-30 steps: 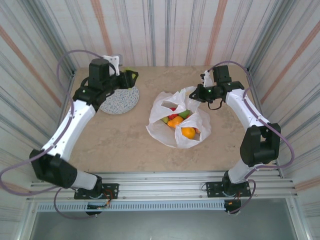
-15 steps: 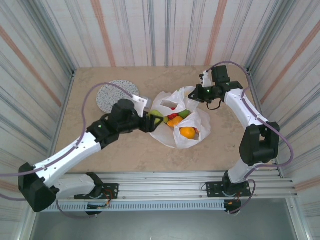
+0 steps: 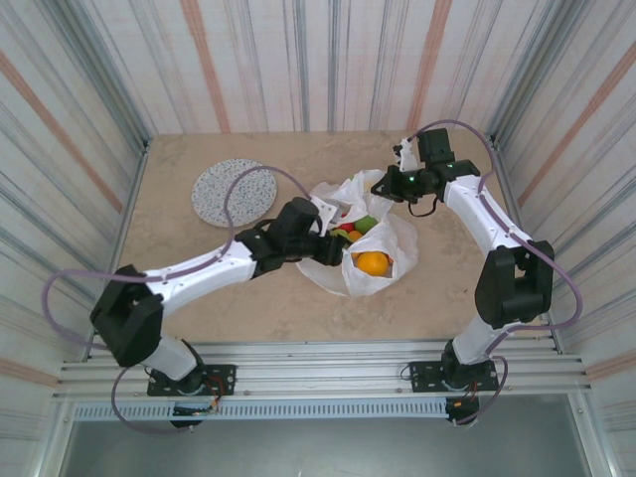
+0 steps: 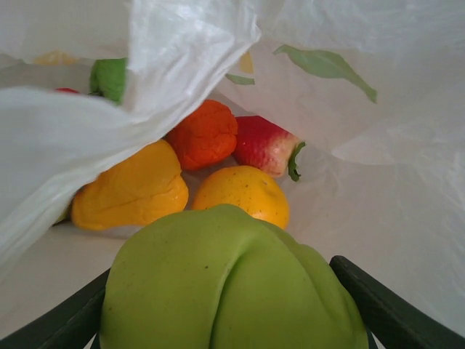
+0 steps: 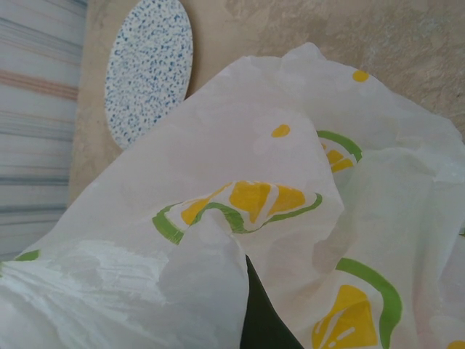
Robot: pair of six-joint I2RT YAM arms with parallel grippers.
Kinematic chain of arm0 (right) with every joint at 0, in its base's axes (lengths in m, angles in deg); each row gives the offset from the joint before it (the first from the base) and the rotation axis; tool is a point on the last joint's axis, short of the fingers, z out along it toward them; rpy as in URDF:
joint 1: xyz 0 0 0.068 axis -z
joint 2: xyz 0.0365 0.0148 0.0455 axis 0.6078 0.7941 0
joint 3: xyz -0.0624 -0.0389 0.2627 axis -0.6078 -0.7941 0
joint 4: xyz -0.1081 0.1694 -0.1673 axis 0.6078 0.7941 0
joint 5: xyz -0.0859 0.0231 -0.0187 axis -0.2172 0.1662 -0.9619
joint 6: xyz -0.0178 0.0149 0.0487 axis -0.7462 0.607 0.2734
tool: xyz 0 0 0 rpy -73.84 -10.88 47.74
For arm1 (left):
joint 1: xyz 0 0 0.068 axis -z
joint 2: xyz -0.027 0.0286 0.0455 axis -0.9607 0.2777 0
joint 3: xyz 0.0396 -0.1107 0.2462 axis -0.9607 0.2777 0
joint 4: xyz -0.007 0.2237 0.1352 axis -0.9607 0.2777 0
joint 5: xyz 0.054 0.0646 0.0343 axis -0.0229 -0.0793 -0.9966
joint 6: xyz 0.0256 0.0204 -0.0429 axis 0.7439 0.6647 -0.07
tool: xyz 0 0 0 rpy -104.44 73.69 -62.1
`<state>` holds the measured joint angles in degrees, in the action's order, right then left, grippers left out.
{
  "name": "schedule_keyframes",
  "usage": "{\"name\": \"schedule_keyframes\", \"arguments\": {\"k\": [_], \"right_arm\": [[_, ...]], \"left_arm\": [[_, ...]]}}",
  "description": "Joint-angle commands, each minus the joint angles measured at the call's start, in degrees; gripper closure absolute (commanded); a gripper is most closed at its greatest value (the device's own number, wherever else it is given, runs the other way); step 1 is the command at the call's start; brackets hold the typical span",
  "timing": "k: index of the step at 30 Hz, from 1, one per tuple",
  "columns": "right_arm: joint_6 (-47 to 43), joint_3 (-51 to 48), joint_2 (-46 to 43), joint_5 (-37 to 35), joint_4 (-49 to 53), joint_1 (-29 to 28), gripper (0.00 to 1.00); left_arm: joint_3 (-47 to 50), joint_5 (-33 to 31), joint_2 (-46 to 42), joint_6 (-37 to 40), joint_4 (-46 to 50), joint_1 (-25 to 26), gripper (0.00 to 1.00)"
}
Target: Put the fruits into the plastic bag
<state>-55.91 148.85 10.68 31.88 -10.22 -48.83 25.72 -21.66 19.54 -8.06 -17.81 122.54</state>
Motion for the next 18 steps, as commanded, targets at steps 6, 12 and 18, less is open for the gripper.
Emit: {"name": "schedule_keyframes", "arguments": {"k": [6,12,18], "right_arm": [[0.8,0.66,0.65,1.26,-0.03,-0.12,1.0],[0.66,0.23,1.02,1.46,-0.24,0.09,1.0],[0.71,0.04,1.02,1.61,-0.41,0.15,1.0]], "left_arm": [[-4.65,-10.74,7.78,3.46,-0.83,0.82,0.32],[-5.72,-21.41,9.78,6.35,-0.16,0.73,0.31],[-9.66,-27.56,14.3,8.33,1.0,0.73,0.29]]}}
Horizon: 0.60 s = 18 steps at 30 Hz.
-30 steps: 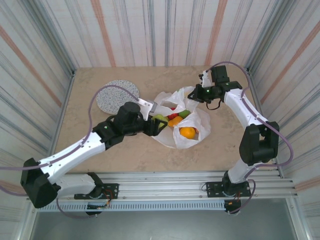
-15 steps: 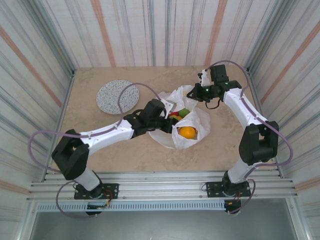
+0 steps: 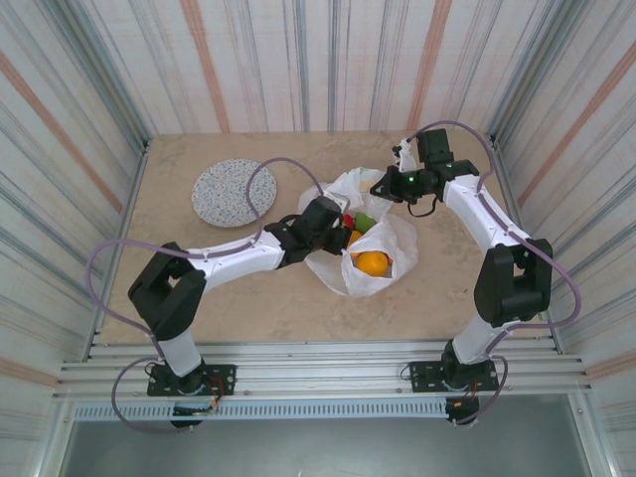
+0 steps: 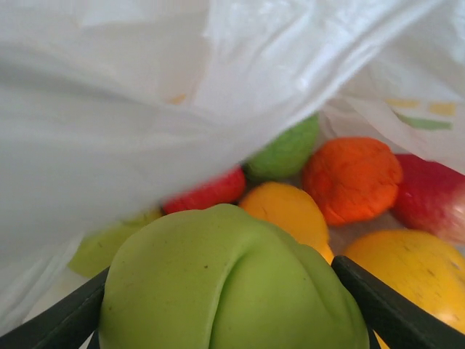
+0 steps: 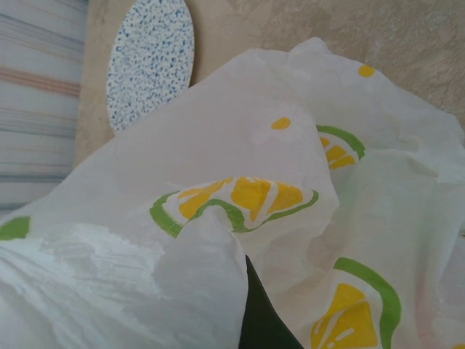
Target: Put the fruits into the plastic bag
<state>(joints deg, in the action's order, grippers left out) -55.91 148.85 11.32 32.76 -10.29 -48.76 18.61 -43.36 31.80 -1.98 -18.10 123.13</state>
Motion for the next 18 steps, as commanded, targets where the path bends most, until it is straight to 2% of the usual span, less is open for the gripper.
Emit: {"name": "schedule_keyframes", "arguments": {"k": [1,18], "right_arm": [[0.64,-0.04,0.38,0.73,-0.32,0.08,1.0],[0.72,-0.85,0.05,1.19,-0.67,0.7,1.0]], "left_arm": [[-3.11,-6.17,2.69,2.39,1.38,0.14,0.29],[-2.1,-4.9,1.52,1.36,1.64,0.71,0.19]]}}
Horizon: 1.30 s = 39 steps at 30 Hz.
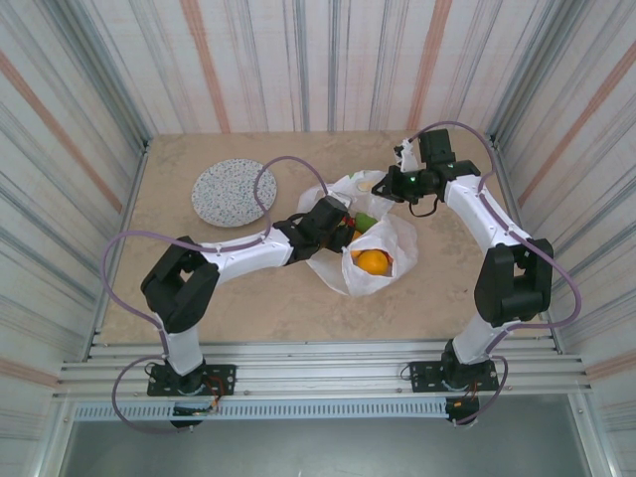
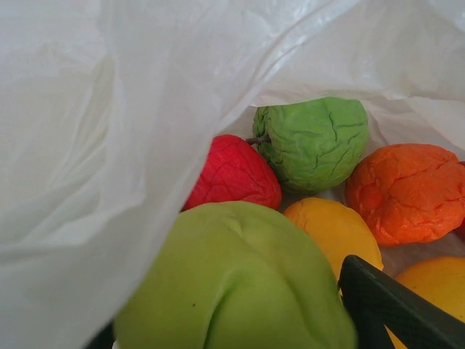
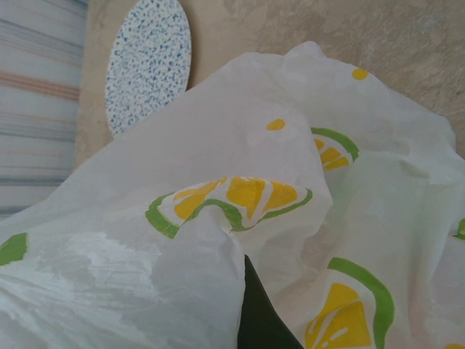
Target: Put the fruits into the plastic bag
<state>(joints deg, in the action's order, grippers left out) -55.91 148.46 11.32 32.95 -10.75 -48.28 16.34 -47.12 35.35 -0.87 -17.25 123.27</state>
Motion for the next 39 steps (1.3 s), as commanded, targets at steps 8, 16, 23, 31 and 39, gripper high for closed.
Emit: {"name": "schedule_keyframes", "arguments": {"k": [8,16,23,31,39], "right_arm": [[0.63,-0.88,-0.66,0.76,-0.03,0.31,1.0],[0.44,-0.81,-0.94,0.69,0.23,0.65,1.0],[0.72,-0.31,-0.14,0.94,-0.03,0.4,1.0],[0.55,-0.96,-0.59,0.65,-0.03,0.33,1.0],[0.75,-1.4,-0.57,0.73,-0.61,0.31,1.0]], "left_arm": [[2.92,1.75,-6.24,0.09,1.1,1.14,0.17],[12.19,12.05,-18.12,0.44,-1.84,1.42,0.17],[16.08,18.99,-26.09,0.91,-2.03,1.26,0.18],[20.1,15.01,-37.84,-2.43,-0.94,0.94,0.16],[20.01,0.64,-43.24,-19.06,19.99,0.29,0.09]]}}
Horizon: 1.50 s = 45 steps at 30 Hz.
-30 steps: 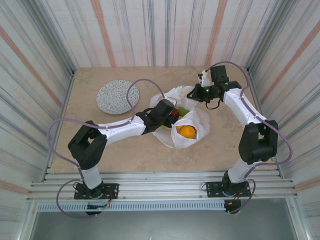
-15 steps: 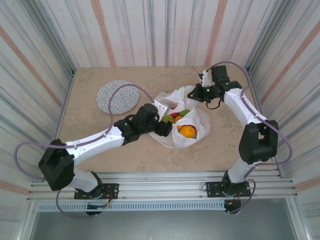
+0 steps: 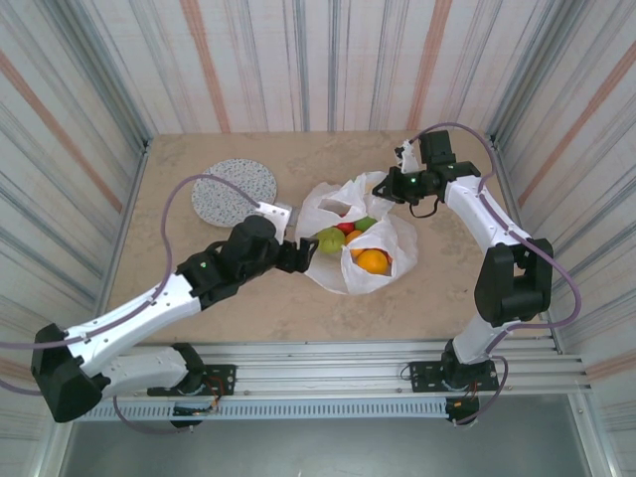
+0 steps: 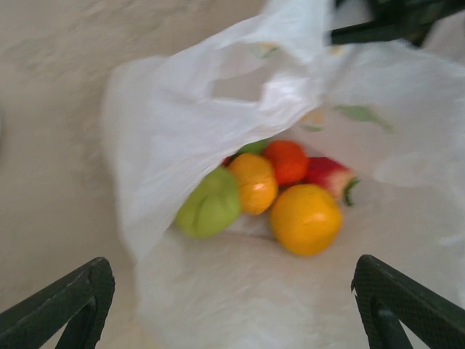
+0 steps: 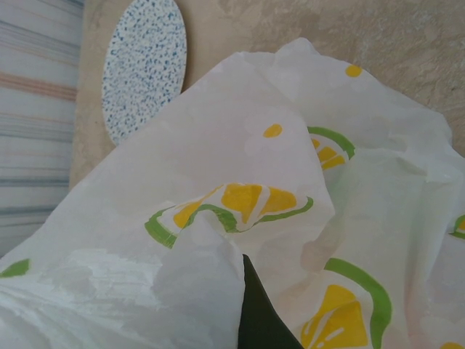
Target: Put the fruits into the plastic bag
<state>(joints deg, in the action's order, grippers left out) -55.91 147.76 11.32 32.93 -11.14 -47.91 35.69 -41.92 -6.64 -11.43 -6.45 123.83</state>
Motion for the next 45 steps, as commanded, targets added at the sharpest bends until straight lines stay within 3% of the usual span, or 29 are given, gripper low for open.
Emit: {"name": "schedule_keyframes", "arguments": {"k": [1,8,15,20,26,35,45], "right_arm": [[0.85,-0.63,-0.49,0.74,-0.3,-0.07,1.0],[1.4,-0.7,-0.08,0.8,-1.09,-0.68,1.0],[0.91,-0.62,-0.81,0.34,-0.3,-0.66,1.0],[-0.03,0.17,-1.73,-1.28,1.38,-0.33,1.0],[-3.41,4.88,-4.85,-5.98,7.01,-0.55,1.0],[-5.09,7.21,-8.99,-10.47,9.95,-1.12,1.0],[-4.99,7.78,-5.83,-9.78,9.85,-1.56,1.0]], "left_arm": [[1.56,-2.86,-1.47,-10.37,8.73,-0.25,0.09],[7.83,5.49,2.78,-20.38,-1.25,0.22,0.12],[4.2,10.87,11.02,-18.35,-7.19,0.23,0.46],[2.84,11.26,10.92,-16.5,-8.57,0.23,0.78],[-1.42,14.34,8.29,-13.5,-9.69,-0.28,0.99],[-5.8,17.45,7.14,-13.32,-12.08,-1.45,1.0],[-1.43,22.87,9.51,-19.25,-16.53,-8.05,1.0]]}}
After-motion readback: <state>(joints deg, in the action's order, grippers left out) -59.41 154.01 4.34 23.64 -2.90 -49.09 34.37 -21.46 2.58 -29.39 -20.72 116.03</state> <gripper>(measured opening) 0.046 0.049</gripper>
